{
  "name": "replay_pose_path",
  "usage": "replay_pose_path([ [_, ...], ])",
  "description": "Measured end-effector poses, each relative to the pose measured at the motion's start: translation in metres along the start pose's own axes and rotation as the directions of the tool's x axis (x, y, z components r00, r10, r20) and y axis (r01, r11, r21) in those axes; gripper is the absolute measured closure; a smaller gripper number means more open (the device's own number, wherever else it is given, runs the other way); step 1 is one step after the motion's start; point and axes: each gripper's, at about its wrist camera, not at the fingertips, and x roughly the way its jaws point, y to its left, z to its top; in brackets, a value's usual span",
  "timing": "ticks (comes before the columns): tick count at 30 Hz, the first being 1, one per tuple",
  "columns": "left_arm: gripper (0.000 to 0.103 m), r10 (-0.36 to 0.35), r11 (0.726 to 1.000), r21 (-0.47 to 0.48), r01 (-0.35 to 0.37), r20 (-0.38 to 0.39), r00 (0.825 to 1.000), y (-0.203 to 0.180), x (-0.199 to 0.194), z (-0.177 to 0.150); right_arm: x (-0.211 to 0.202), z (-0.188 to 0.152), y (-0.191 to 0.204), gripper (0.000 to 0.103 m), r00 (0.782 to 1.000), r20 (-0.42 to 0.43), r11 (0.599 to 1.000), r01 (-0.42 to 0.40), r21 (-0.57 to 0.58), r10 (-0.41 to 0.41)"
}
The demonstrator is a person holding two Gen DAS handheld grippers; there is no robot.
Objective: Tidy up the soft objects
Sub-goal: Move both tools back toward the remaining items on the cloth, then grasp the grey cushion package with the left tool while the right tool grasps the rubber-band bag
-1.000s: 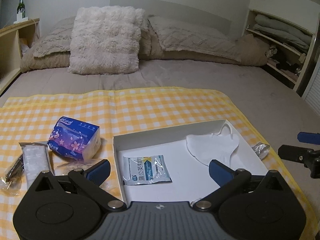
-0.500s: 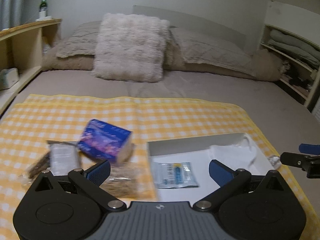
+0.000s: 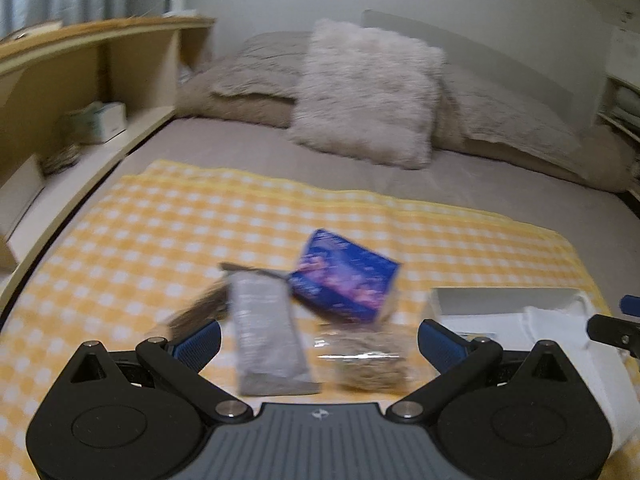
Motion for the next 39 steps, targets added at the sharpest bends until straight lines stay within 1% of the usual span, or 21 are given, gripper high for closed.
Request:
replay_pose_path([
  [3,0.000,0.051,0.998,-0.031,-0.052,-0.023,0.998,0.017,0.007,0.001,0.009,0.004,0.020,0.000,0.999,0.023,0.999,-0.029,-0.034,0.029],
  [6,0.000,0.086,0.994,-0.056,-0.089,-0.056,0.995,0.031,0.018,0.000,0.019,0.006,0.043,0.000,0.996,0.041,0.993,-0.072,-0.098,0.076],
  [9,0.000,0.109,0.990,-0.079,-0.116,-0.094,0.990,0.039,0.031,-0.001,0.030,0.004,0.066,0.000,0.991,0.061,0.976,-0.104,-0.191,0.117],
  [10,0.000,0.112,0.989,-0.088,-0.122,-0.106,0.988,0.042,0.037,-0.001,0.034,0.002,0.073,0.000,0.988,0.078,0.967,-0.113,-0.230,0.134],
  [11,0.000,0.114,0.988,-0.095,-0.125,-0.117,0.987,0.044,0.041,-0.001,0.039,0.000,0.081,0.000,0.986,0.076,0.955,-0.120,-0.272,0.145],
  [15,0.000,0.117,0.984,-0.118,-0.136,-0.156,0.981,0.048,0.063,0.000,0.061,-0.004,0.104,0.000,0.982,0.007,0.912,-0.175,-0.371,0.191],
  [19,0.000,0.108,0.981,-0.136,-0.135,-0.194,0.975,0.048,0.086,0.000,0.085,-0.011,0.122,0.000,0.980,-0.064,0.856,-0.194,-0.479,0.187],
  [21,0.000,0.113,0.979,-0.145,-0.145,-0.210,0.971,0.048,0.098,-0.001,0.098,-0.014,0.128,0.000,0.977,-0.102,0.833,-0.211,-0.511,0.185],
  [25,0.000,0.137,0.975,-0.141,-0.174,-0.238,0.961,0.048,0.123,-0.001,0.116,-0.022,0.135,0.001,0.967,-0.157,0.800,-0.252,-0.544,0.199],
  [26,0.000,0.140,0.974,-0.140,-0.178,-0.244,0.960,0.048,0.129,-0.001,0.121,-0.023,0.137,0.001,0.963,-0.170,0.791,-0.267,-0.550,0.207],
  [28,0.000,0.148,0.972,-0.139,-0.188,-0.255,0.955,0.047,0.141,-0.003,0.128,-0.025,0.141,0.010,0.957,-0.191,0.771,-0.288,-0.568,0.217],
  [29,0.000,0.153,0.972,-0.136,-0.193,-0.261,0.953,0.046,0.145,-0.003,0.132,-0.026,0.144,0.010,0.954,-0.201,0.762,-0.297,-0.576,0.220],
  [32,0.000,0.171,0.971,-0.118,-0.208,-0.265,0.949,0.043,0.157,-0.005,0.145,-0.029,0.145,0.010,0.948,-0.230,0.747,-0.317,-0.584,0.222],
  [35,0.000,0.198,0.968,-0.100,-0.230,-0.258,0.946,0.044,0.164,-0.005,0.157,-0.031,0.144,0.010,0.945,-0.251,0.753,-0.320,-0.575,0.211],
  [36,0.000,0.207,0.967,-0.091,-0.237,-0.257,0.944,0.046,0.166,-0.006,0.160,-0.031,0.144,0.012,0.940,-0.267,0.756,-0.332,-0.564,0.214],
  [37,0.000,0.219,0.967,-0.075,-0.245,-0.256,0.942,0.047,0.167,-0.006,0.163,-0.032,0.144,0.015,0.928,-0.296,0.758,-0.358,-0.546,0.225],
  [39,0.000,0.249,0.964,-0.033,-0.265,-0.252,0.935,0.047,0.170,-0.006,0.164,-0.031,0.147,0.014,0.894,-0.373,0.758,-0.419,-0.500,0.248],
])
